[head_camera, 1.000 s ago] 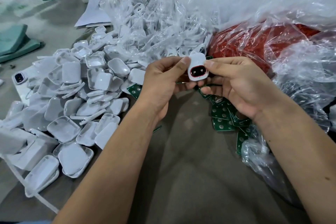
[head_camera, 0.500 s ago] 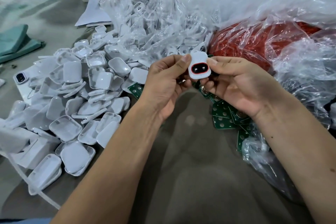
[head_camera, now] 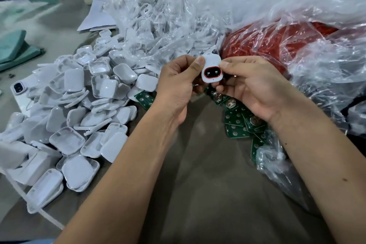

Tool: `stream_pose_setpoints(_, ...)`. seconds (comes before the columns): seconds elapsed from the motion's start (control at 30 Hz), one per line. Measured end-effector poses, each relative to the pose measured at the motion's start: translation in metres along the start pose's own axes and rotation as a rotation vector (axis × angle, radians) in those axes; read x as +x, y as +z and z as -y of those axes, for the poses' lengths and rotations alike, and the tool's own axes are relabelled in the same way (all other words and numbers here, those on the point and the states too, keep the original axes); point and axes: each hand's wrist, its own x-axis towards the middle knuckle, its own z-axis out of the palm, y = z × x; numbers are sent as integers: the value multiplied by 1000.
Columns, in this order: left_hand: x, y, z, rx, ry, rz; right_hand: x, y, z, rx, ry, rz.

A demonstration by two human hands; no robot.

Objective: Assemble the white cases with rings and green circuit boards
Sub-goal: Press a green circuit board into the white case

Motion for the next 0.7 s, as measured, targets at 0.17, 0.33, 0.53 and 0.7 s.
stream_pose_setpoints(0.17, 10, 30, -10, 100, 96, -52, 3, -3, 11, 42, -28, -107)
stream_pose_setpoints(0.33, 49, 78, -42, 4, 98, -75, 28, -13, 68, 78, -132, -281)
stream_pose_setpoints(0.53, 125, 114, -61, 95, 45, -176, 102, -25, 142, 94, -193, -404)
stream_pose_setpoints(0.7, 149, 122, -60, 421, 119, -179, 170, -46, 173, 40, -14, -500)
